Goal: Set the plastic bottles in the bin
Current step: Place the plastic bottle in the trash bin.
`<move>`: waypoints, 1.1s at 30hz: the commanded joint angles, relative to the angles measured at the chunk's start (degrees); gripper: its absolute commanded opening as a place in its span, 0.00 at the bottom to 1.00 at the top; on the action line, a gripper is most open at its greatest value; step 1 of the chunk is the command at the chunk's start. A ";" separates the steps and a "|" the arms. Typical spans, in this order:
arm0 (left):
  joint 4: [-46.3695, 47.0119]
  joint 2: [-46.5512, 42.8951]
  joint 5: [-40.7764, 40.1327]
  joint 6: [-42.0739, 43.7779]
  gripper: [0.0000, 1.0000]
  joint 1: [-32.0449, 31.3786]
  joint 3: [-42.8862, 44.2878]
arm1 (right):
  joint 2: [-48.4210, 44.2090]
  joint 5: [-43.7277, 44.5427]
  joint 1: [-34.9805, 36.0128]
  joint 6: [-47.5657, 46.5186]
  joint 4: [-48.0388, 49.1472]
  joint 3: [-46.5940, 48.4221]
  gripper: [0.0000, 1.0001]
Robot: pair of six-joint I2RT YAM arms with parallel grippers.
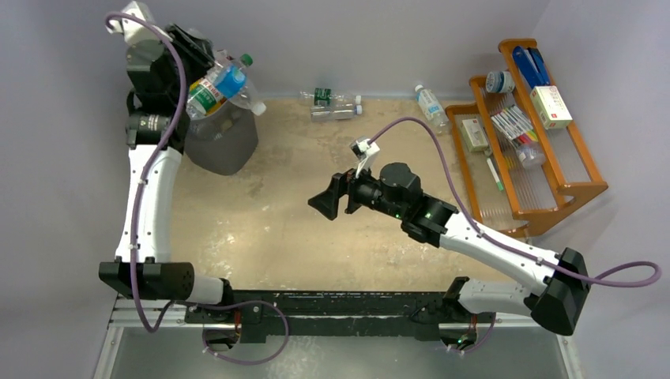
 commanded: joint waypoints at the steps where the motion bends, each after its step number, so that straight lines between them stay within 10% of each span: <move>1: 2.36 3.70 -2.53 3.25 0.32 4.80 7.60 | 0.67 -1.30 0.14 -0.78 -2.77 -0.42 1.00; 19: 11.45 4.59 -32.50 12.36 0.32 15.33 9.14 | -2.82 -12.26 0.15 -2.16 -3.26 -11.48 1.00; 33: 27.96 13.65 -39.91 17.95 0.33 16.16 8.15 | 2.91 -18.92 0.06 -0.03 7.17 -16.59 1.00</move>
